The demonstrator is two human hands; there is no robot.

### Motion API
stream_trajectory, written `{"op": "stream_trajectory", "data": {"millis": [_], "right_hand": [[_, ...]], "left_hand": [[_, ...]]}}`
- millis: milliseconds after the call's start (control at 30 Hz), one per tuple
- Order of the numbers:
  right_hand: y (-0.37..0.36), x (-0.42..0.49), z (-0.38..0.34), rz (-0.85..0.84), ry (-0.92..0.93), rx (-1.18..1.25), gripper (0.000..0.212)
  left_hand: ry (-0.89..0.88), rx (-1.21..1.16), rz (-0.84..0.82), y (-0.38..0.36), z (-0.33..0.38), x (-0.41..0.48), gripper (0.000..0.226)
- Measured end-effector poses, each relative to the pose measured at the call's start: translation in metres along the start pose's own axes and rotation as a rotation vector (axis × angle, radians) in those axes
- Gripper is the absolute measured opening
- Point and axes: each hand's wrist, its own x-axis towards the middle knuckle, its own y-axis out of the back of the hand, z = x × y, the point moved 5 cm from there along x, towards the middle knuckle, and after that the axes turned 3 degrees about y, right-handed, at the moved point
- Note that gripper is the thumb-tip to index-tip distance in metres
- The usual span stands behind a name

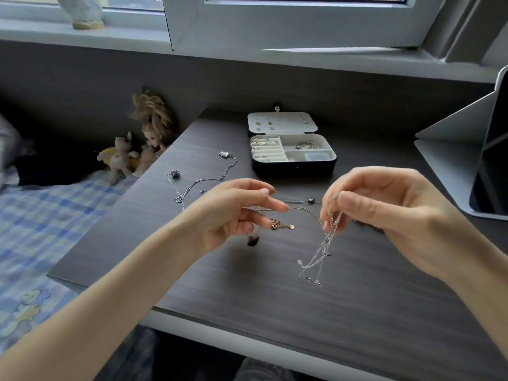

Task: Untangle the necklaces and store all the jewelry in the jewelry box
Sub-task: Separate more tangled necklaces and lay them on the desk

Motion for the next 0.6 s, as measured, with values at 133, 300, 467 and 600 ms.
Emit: {"op": "stream_trajectory", "data": {"millis": [133,300,467,600], "right_hand": [[0.005,-0.003,-0.002,0.009,-0.026,-0.181,0.012],[0.005,-0.004,-0.005,0.012,-0.061,-0.211,0.015],[0.005,-0.001,0.0,0.069,-0.12,-0.132,0.018],[-0.003,0.005,0.005,0.06,-0.17,-0.049,0.016]], "left_hand": [[-0.077,0.165,0.016,0.004,0.02,-0.009,0.016],[-0.183,0.375,0.011,0.008,0.043,-0.023,0.014],[-0.159,0.471,0.042,0.026,0.058,-0.033,0.018],[-0.124,0.629,0.039,0.041,0.08,-0.044,0.014]]}}
